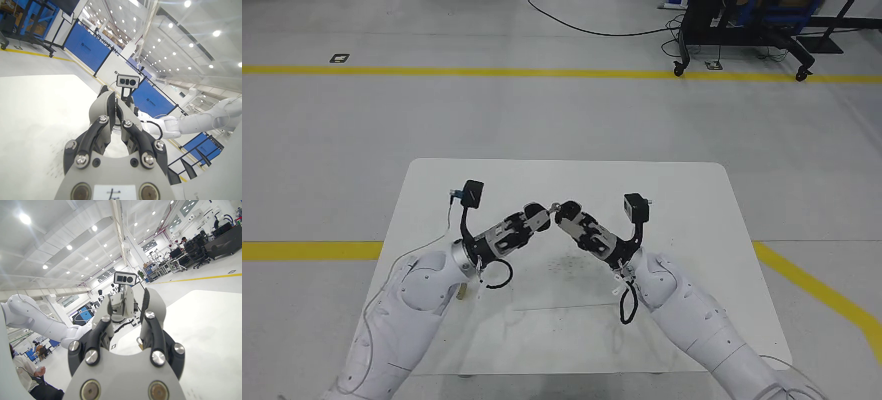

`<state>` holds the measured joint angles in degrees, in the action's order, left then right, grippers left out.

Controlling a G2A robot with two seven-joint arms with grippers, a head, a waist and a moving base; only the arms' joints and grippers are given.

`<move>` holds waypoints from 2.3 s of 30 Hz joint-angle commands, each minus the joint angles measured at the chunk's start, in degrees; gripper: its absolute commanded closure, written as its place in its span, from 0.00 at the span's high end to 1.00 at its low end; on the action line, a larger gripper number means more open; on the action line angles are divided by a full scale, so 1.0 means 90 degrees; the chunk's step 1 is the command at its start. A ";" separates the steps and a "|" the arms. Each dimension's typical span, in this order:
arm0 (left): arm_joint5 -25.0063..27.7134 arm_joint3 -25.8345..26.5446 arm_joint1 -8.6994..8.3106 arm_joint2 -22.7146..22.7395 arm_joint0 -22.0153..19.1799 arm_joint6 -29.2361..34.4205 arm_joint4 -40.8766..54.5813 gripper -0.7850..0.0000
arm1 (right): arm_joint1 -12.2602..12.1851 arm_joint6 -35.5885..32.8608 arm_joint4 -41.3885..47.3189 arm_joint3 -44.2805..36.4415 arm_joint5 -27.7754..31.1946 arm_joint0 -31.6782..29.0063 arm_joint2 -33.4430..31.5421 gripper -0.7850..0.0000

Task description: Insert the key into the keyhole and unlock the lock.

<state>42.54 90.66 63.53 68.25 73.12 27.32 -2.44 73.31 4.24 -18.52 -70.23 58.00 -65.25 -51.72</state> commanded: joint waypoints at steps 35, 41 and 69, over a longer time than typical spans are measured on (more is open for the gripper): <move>-0.0578 0.1246 -0.0424 0.0531 0.0136 0.3108 -0.0595 0.00 | -0.1190 -0.5596 0.1867 -0.1471 0.0000 -0.0027 -0.0973 0.40; -0.0552 0.1266 -0.0438 0.0325 0.0053 0.3156 -0.0616 0.00 | -0.1243 -0.5643 0.2092 -0.1346 -0.0030 0.0138 -0.0730 0.34; -0.0558 0.1066 -0.0510 -0.0081 -0.0192 0.2807 -0.0721 1.00 | -0.1276 -0.5447 0.2075 -0.1095 -0.0104 0.0468 -0.0280 0.00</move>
<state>37.58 100.22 58.97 67.55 71.43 52.71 -8.78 61.83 -45.04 0.24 -80.15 56.94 -61.02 -54.27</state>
